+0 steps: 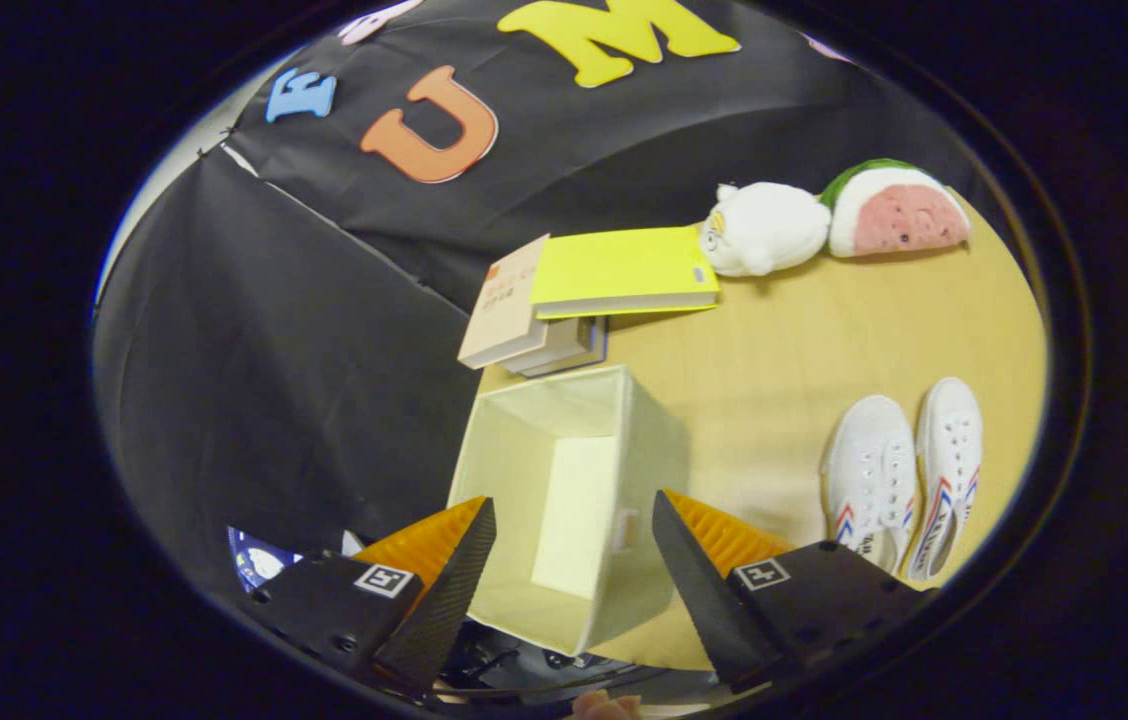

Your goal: Open the storage box then place both shoes into the box .Put the left shoe in first, then the right shoe, with the right side of both shoes facing outward in a uniform manner.

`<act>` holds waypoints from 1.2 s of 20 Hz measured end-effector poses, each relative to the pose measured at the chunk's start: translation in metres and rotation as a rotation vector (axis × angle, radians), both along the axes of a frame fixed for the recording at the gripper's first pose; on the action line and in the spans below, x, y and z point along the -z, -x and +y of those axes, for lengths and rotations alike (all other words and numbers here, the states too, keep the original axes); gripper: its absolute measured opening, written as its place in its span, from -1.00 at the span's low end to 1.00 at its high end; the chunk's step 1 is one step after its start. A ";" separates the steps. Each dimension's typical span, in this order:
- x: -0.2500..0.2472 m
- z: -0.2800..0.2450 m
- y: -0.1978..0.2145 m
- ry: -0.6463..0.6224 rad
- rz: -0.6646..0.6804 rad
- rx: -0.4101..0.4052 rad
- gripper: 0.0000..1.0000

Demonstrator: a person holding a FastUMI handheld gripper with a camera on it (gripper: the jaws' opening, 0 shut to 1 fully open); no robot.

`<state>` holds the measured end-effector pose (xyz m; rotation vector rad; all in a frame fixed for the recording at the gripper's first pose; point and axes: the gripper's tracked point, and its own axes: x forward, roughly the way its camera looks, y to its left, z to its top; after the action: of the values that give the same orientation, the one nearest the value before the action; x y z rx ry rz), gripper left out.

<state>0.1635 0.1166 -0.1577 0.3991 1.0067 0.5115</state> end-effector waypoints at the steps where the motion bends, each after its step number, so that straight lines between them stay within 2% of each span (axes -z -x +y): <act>1: 0.007 -0.016 0.000 0.036 0.000 0.009 1.00; 8: 0.045 -0.113 0.002 0.231 -0.027 0.054 1.00; 13: 0.091 -0.167 0.011 0.320 0.084 0.035 1.00; 18: 0.129 -0.188 0.013 0.325 0.221 0.006 1.00; 21: 0.157 -0.197 0.019 0.386 0.284 -0.037 0.97; 24: 0.172 -0.201 0.005 0.446 0.255 -0.014 0.64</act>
<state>0.1589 -0.0843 -0.3293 0.0571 1.3332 0.2385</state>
